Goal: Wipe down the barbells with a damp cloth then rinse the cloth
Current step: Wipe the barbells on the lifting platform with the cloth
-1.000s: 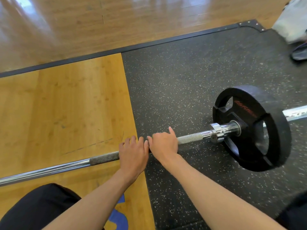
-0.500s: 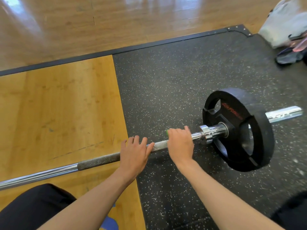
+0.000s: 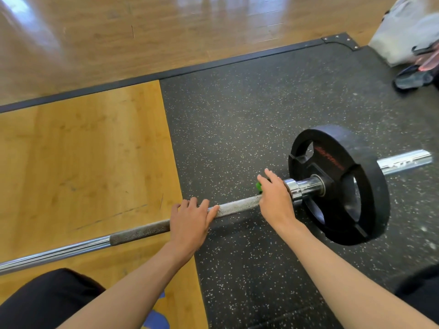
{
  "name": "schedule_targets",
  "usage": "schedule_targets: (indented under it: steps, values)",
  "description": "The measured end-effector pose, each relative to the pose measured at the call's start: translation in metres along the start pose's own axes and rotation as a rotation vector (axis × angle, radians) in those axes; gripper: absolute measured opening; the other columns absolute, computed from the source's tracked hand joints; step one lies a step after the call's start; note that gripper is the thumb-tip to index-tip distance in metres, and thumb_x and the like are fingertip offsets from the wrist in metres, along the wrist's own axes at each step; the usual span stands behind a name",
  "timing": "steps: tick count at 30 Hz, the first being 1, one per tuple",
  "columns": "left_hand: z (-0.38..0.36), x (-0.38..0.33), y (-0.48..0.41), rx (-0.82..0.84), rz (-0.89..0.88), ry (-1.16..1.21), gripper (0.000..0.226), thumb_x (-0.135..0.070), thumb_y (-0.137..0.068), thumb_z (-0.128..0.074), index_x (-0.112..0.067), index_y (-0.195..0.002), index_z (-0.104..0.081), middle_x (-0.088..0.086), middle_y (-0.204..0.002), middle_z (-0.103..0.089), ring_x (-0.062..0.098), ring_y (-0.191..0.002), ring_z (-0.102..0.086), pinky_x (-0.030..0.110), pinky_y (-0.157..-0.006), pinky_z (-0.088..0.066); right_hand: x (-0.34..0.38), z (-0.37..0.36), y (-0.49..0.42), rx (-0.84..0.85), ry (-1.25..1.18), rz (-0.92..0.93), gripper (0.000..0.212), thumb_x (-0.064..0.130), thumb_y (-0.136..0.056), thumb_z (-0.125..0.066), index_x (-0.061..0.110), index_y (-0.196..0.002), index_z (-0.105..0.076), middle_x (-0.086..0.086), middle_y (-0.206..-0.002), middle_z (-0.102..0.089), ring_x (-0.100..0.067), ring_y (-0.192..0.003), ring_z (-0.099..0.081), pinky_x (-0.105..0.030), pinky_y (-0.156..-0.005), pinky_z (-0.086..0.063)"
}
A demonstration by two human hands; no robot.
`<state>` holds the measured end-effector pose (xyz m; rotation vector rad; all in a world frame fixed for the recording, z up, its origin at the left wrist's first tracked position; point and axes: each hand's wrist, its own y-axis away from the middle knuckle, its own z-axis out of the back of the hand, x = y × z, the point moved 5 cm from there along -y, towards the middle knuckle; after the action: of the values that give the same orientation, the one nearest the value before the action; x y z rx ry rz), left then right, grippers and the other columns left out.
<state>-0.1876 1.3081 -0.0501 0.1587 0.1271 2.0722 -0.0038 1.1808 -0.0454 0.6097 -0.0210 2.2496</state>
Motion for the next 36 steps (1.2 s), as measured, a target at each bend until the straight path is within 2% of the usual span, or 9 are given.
schedule_targets:
  steps: [5, 8, 10, 17, 22, 26, 30, 34, 36]
  values:
    - [-0.001, -0.003, 0.000, -0.084, -0.004, 0.023, 0.016, -0.032, -0.092, -0.068, -0.027, -0.101, -0.055, 0.001, -0.083, -0.059, 0.025, -0.072, -0.056, 0.039, -0.069, -0.043, -0.004, -0.002, 0.012, -0.117, 0.061, 0.119, 0.048, -0.012, -0.085, -0.062, -0.001, -0.131, -0.061, -0.016, -0.135, -0.061, -0.033, -0.134, -0.052, -0.035, -0.118, -0.032]
    - [-0.001, -0.004, 0.001, -0.121, -0.028, 0.014, 0.029, -0.029, -0.086, -0.076, -0.027, -0.098, -0.050, 0.001, -0.077, -0.057, 0.026, -0.066, -0.055, 0.038, -0.065, -0.042, 0.005, 0.008, 0.000, -0.103, 0.056, 0.000, 0.017, -0.002, -0.089, -0.055, 0.013, -0.091, -0.064, -0.002, -0.090, -0.065, -0.027, -0.090, -0.061, -0.033, -0.074, -0.045]
    - [-0.001, -0.004, 0.000, -0.125, -0.028, 0.020, 0.036, -0.028, -0.082, -0.080, -0.028, -0.097, -0.047, 0.000, -0.074, -0.057, 0.025, -0.063, -0.056, 0.037, -0.064, -0.043, 0.014, 0.007, -0.008, -0.022, 0.091, -0.069, 0.015, 0.003, -0.092, -0.053, 0.013, -0.094, -0.064, -0.002, -0.089, -0.065, -0.025, -0.084, -0.060, -0.035, -0.068, -0.043]
    - [-0.006, -0.001, -0.005, -0.117, 0.012, 0.013, 0.022, -0.036, -0.087, -0.075, -0.027, -0.094, -0.055, -0.001, -0.072, -0.059, 0.025, -0.063, -0.057, 0.037, -0.064, -0.041, 0.014, -0.004, 0.032, -0.168, 0.165, 0.256, 0.063, -0.018, -0.066, -0.070, 0.000, -0.126, -0.064, -0.013, -0.128, -0.065, -0.031, -0.120, -0.060, -0.037, -0.115, -0.035]
    - [-0.008, -0.001, -0.005, -0.132, 0.018, 0.055, 0.020, -0.038, -0.088, -0.074, -0.028, -0.088, -0.057, -0.003, -0.070, -0.059, 0.024, -0.061, -0.057, 0.036, -0.064, -0.040, 0.012, 0.016, -0.001, 0.087, 0.253, -0.026, 0.005, 0.007, -0.093, -0.059, 0.012, -0.096, -0.060, -0.007, -0.104, -0.065, -0.026, -0.096, -0.058, -0.032, -0.079, -0.043]
    - [-0.006, 0.002, -0.005, -0.163, 0.039, 0.051, 0.023, -0.048, -0.099, -0.052, -0.028, -0.089, -0.055, -0.003, -0.075, -0.062, 0.025, -0.067, -0.060, 0.038, -0.069, -0.042, 0.043, 0.001, -0.022, 0.264, 0.214, -0.108, 0.018, 0.005, -0.094, -0.051, 0.005, -0.100, -0.068, -0.012, -0.092, -0.068, -0.032, -0.081, -0.058, -0.034, -0.069, -0.043]
    - [-0.002, 0.000, -0.005, -0.114, 0.070, 0.031, 0.051, -0.055, -0.102, -0.016, -0.028, -0.092, -0.059, -0.004, -0.083, -0.066, 0.024, -0.076, -0.063, 0.040, -0.074, -0.043, 0.082, -0.022, 0.019, 0.101, 0.103, 0.198, 0.032, -0.006, -0.086, -0.057, 0.009, -0.113, -0.066, -0.007, -0.113, -0.068, -0.030, -0.104, -0.062, -0.036, -0.088, -0.046]
    - [-0.002, -0.001, -0.005, -0.126, 0.013, 0.038, 0.020, -0.047, -0.094, -0.063, -0.028, -0.092, -0.057, -0.002, -0.075, -0.062, 0.025, -0.066, -0.060, 0.038, -0.067, -0.043, 0.032, -0.018, 0.039, -0.152, 0.139, 0.381, 0.057, -0.009, -0.076, -0.069, 0.009, -0.131, -0.064, -0.012, -0.134, -0.063, -0.029, -0.122, -0.060, -0.039, -0.109, -0.045]
    - [-0.003, -0.004, -0.004, -0.131, -0.031, 0.053, 0.045, -0.032, -0.071, -0.089, -0.027, -0.092, -0.050, 0.000, -0.066, -0.057, 0.025, -0.055, -0.055, 0.037, -0.059, -0.043, 0.007, -0.010, 0.033, -0.208, 0.185, 0.298, 0.046, -0.003, -0.084, -0.062, 0.009, -0.129, -0.065, -0.016, -0.132, -0.062, -0.033, -0.121, -0.060, -0.043, -0.111, -0.043]
